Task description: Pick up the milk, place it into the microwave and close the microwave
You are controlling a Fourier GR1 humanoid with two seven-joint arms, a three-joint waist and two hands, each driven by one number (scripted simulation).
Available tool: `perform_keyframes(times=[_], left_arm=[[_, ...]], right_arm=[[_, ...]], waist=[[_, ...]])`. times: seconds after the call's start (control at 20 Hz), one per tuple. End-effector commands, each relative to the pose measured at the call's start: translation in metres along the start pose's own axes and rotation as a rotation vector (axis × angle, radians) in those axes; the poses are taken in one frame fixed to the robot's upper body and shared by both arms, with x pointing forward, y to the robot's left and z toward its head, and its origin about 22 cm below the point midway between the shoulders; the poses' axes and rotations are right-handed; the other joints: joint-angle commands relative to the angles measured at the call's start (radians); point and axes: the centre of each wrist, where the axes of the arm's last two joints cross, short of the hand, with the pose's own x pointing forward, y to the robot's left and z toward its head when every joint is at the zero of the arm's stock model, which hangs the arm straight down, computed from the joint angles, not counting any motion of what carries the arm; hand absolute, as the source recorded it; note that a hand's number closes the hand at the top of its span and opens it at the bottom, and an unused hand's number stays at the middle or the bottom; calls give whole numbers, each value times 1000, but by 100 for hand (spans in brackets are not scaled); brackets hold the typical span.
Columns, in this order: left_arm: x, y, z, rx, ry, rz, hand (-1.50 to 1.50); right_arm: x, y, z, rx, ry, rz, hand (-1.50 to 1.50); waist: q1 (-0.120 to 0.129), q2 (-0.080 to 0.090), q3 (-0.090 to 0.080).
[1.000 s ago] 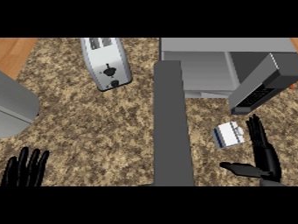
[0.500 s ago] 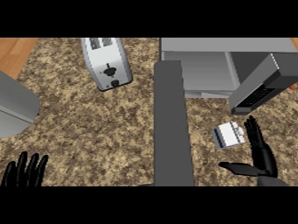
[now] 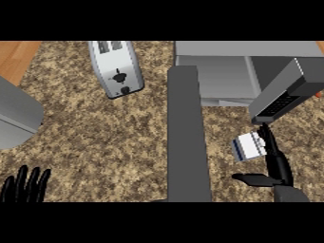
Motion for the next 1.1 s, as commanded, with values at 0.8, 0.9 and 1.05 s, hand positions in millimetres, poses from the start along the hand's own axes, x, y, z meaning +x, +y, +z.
perform_keyframes(times=[0.8,0.9,1.05], left_arm=[[7,8,19,-20,17,15,-150],[1,10,8,3,19,12,-150],[6,11,6,-21,7,11,-150]], right_arm=[[7,9,-31,-139,-139,176,150],[16,21,-53,-168,-143,125,150],[12,32,-49,-181,-178,112,150]], waist=[[12,3,1],[7,3,1],[11,5,1]])
